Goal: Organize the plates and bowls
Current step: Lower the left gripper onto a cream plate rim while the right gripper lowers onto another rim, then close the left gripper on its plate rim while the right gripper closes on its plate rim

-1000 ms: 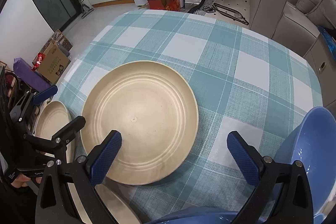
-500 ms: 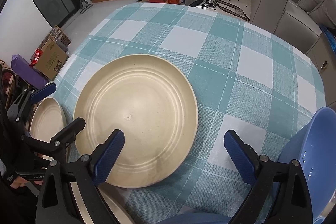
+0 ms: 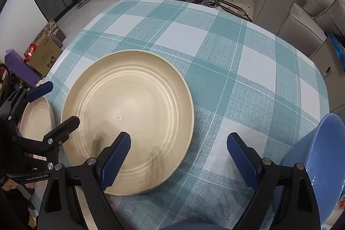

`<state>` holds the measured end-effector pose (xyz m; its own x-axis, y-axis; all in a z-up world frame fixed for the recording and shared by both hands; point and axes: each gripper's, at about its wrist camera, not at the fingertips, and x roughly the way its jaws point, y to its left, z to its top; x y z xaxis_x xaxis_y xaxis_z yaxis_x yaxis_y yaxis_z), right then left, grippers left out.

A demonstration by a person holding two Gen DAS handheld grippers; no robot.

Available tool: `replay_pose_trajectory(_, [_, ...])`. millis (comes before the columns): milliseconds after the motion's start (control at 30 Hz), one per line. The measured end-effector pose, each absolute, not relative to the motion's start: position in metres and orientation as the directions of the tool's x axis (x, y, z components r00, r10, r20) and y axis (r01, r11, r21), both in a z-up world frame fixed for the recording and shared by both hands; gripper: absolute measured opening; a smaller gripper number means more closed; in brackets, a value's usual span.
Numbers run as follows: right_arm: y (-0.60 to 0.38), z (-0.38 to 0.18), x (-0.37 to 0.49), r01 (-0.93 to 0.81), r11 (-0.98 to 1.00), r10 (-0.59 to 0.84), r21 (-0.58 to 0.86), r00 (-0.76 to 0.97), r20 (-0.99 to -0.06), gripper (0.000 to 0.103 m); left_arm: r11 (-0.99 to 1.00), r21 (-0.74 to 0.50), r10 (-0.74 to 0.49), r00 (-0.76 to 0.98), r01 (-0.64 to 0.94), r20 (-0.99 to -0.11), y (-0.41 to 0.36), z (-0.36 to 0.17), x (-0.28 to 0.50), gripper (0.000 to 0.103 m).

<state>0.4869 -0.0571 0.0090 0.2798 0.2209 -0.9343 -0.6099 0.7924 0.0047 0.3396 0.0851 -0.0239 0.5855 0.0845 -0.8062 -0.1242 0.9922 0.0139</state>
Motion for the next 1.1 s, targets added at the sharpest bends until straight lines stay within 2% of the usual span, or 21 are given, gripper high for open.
replay_pose_trajectory(300, [-0.056, 0.003, 0.49, -0.614, 0.789, 0.22, 0.016, 0.26, -0.94, 0.079, 0.991, -0.013, 0.066, 0.578, -0.132, -0.813, 0.09, -0.027, 0.339, 0.08])
replay_pose_trajectory(400, [-0.056, 0.001, 0.49, -0.615, 0.789, 0.216, 0.015, 0.254, -0.943, 0.075, 0.991, -0.024, 0.055, 0.571, -0.129, -0.819, 0.091, -0.029, 0.339, 0.067])
replay_pose_trajectory(467, [-0.056, -0.001, 0.491, -0.614, 0.789, 0.214, 0.02, 0.245, -0.946, 0.067, 0.991, -0.034, 0.045, 0.565, -0.129, -0.824, 0.092, -0.03, 0.339, 0.064])
replay_pose_trajectory(767, [-0.052, -0.009, 0.493, -0.625, 0.779, 0.217, 0.052, 0.19, -0.958, 0.046, 0.992, -0.055, 0.019, 0.555, -0.117, -0.832, 0.094, -0.033, 0.339, 0.049])
replay_pose_trajectory(900, [-0.051, -0.012, 0.492, -0.628, 0.776, 0.214, 0.055, 0.179, -0.96, 0.04, 0.992, -0.066, 0.003, 0.55, -0.107, -0.835, 0.093, -0.035, 0.339, 0.04])
replay_pose_trajectory(1100, [-0.053, -0.013, 0.493, -0.622, 0.781, 0.211, 0.056, 0.179, -0.961, 0.033, 0.992, -0.066, 0.006, 0.551, -0.109, -0.834, 0.093, -0.034, 0.339, 0.036])
